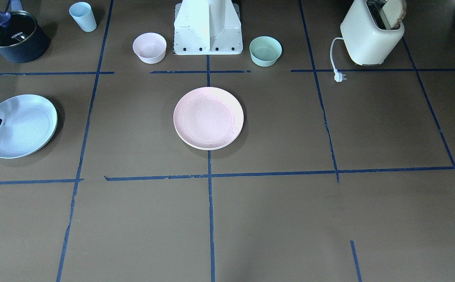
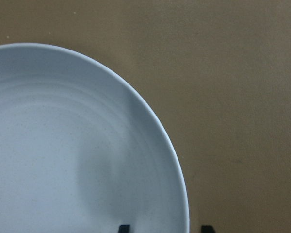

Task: Stack three plates with pink and blue
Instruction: 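Grasp the light blue plate rim with the right gripper and lift it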

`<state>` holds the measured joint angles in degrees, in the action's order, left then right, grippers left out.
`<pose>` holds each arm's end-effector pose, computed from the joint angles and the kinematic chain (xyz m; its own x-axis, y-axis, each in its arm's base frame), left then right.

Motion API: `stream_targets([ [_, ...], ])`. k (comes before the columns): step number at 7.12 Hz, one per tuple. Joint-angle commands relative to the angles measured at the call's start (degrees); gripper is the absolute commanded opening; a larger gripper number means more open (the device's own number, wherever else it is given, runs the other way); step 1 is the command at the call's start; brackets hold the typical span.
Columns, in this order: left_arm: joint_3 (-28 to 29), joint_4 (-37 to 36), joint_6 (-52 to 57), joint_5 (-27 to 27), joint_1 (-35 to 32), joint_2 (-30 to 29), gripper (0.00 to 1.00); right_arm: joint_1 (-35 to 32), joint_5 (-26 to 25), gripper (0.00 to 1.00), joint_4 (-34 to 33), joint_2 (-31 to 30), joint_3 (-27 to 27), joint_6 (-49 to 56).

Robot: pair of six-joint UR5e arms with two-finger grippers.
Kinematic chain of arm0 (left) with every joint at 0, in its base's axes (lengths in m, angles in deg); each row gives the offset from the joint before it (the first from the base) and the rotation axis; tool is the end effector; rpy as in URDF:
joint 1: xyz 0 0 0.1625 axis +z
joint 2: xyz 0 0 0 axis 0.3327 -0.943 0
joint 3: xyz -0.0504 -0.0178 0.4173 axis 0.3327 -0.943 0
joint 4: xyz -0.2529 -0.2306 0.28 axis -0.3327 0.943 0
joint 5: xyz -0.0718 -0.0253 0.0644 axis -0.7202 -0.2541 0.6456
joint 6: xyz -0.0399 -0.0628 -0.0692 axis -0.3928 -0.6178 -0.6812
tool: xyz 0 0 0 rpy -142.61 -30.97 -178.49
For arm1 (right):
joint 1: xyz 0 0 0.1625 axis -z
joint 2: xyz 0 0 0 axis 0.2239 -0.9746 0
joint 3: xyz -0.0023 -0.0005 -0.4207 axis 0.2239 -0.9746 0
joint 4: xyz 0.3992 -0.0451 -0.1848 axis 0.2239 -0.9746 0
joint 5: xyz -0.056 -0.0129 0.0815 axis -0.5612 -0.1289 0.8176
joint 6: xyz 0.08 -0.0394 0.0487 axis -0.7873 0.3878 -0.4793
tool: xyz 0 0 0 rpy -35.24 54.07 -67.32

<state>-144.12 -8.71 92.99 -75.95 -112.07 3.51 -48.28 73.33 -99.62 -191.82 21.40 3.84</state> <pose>-0.0764 -0.4290 0.6390 0.6254 0.2161 -0.7498 -0.1814 0.9748 0.1296 -0.1530 -0.4208 0.6995 0.6334 -0.0323 0.7732 -0.0420 0.9962 0.0760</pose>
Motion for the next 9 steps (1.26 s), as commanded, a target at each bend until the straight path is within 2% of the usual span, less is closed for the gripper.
stream_targets([
  [1,-0.1,0.0,-0.1,-0.1,-0.1,0.0,1.0,0.0,0.2,0.0,0.1,0.0,0.1,0.1],
  [2,-0.1,0.0,-0.1,-0.1,0.0,0.0,1.0,0.0,0.7,0.0,0.1,-0.1,0.8,-0.4],
  [4,0.0,0.0,-0.1,-0.1,0.0,0.0,1.0,-0.8,6.3,0.0,0.0,0.2,3.9,-0.8],
  [5,0.1,0.0,-0.1,-0.1,0.0,0.0,1.0,-1.0,7.1,0.0,-0.5,2.0,5.9,-4.1],
  [7,0.4,0.0,-0.9,-0.1,0.0,-0.1,1.0,-0.1,7.5,0.0,-0.4,11.2,6.5,-12.9],
  [9,0.1,0.0,-2.2,-0.1,0.0,-0.2,1.0,6.0,6.1,0.0,-0.9,20.8,6.5,-24.7],
])
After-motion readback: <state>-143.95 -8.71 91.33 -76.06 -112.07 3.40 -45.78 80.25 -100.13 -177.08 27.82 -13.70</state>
